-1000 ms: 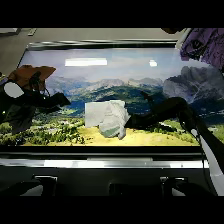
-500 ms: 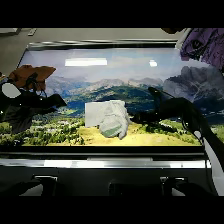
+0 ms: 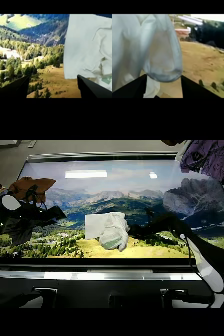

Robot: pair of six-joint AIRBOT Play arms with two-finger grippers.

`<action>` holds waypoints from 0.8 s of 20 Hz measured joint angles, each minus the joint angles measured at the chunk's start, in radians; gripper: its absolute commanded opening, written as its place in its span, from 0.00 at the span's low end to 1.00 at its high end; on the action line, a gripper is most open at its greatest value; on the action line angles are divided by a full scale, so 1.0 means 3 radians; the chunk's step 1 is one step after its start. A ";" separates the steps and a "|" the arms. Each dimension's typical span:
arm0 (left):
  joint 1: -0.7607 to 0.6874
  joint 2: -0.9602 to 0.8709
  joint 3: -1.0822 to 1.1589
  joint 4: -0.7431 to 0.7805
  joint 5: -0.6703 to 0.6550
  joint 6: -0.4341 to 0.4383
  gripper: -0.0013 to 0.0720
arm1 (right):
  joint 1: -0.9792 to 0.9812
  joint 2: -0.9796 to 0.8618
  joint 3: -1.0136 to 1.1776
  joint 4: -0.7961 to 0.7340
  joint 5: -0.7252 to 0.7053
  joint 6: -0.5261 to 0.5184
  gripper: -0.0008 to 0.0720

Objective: Fold the clothes and pants, and hang the long-sleeved shirts on hangers.

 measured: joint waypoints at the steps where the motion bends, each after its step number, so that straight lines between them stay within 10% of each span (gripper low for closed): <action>1: 0.0000 0.0000 0.0000 0.0000 -0.0001 0.0000 0.93 | 0.0022 -0.0041 -0.0001 0.0033 0.0053 -0.0013 0.49; 3: 0.0001 -0.0004 -0.0010 0.0000 0.0001 0.0000 0.93 | 0.0047 -0.0097 -0.0001 0.0074 0.0145 -0.0032 0.07; 16: -0.0294 -0.0727 -0.0702 -0.1193 0.0762 0.0469 0.93 | 0.0062 0.0207 -0.0001 -0.0042 0.0257 -0.0092 0.06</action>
